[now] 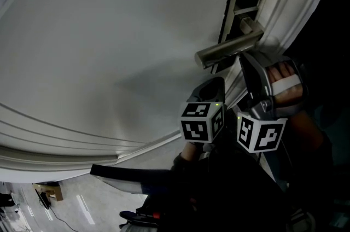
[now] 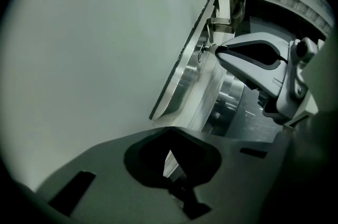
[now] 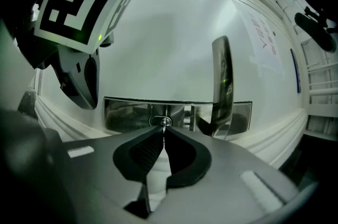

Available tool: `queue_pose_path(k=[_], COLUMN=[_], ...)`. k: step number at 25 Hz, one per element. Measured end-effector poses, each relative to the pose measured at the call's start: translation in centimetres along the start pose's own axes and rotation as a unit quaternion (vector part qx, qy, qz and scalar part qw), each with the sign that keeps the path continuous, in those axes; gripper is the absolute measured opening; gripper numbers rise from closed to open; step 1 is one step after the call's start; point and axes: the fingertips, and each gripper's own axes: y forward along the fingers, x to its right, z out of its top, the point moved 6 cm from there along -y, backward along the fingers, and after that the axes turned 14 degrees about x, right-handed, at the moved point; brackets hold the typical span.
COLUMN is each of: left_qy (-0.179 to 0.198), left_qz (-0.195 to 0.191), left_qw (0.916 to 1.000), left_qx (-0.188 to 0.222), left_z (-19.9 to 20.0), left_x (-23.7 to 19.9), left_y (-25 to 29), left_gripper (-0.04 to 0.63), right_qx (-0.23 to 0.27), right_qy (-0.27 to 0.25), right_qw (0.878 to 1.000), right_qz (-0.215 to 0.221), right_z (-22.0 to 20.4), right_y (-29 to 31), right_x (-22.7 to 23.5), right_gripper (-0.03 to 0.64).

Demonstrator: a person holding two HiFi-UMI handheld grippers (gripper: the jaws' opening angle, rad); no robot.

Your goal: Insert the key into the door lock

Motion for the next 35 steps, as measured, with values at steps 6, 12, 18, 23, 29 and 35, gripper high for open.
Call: queue_pose_path(k=[6, 12, 18, 23, 29, 35], left_qy=[0.002, 0.002, 0.003, 0.003, 0.003, -0.003], left_qz=[0.0, 0.002, 0.001, 0.0, 0.0, 0.008], left_qw=[1.0, 1.0, 1.0, 1.0, 1.0, 0.9999], left_qx=[-0.001, -0.001, -0.002, -0.004, -0.005, -0.006], left_z=[-0.09, -0.22, -0.17, -0.25, -0.38, -0.74], left_x=[-0.13, -0.26, -0.28, -0.23, -0.14, -0.02], left_y=[0.16, 0.25, 0.3, 0.27, 0.17, -0.16], left_gripper=[0.0, 0.0, 0.0, 0.0, 0.0, 0.0], right_qx=[0.002, 0.0, 0.0, 0.0, -0.005, 0.011], right_qy=[0.001, 0.001, 0.004, 0.008, 0.021, 0.03], right_qw=[1.0, 1.0, 1.0, 1.0, 1.0, 0.999], right_qz=[-0.003, -0.003, -0.005, -0.007, -0.018, -0.028], right_z=[-0.08, -0.15, -0.15, -0.09, -0.09, -0.19], right_y=[0.13, 0.64, 0.6, 0.62, 0.73, 0.74], right_x=[-0.06, -0.1, -0.05, -0.09, -0.21, -0.3], right_gripper=[0.012, 0.012, 0.011, 0.012, 0.012, 0.014])
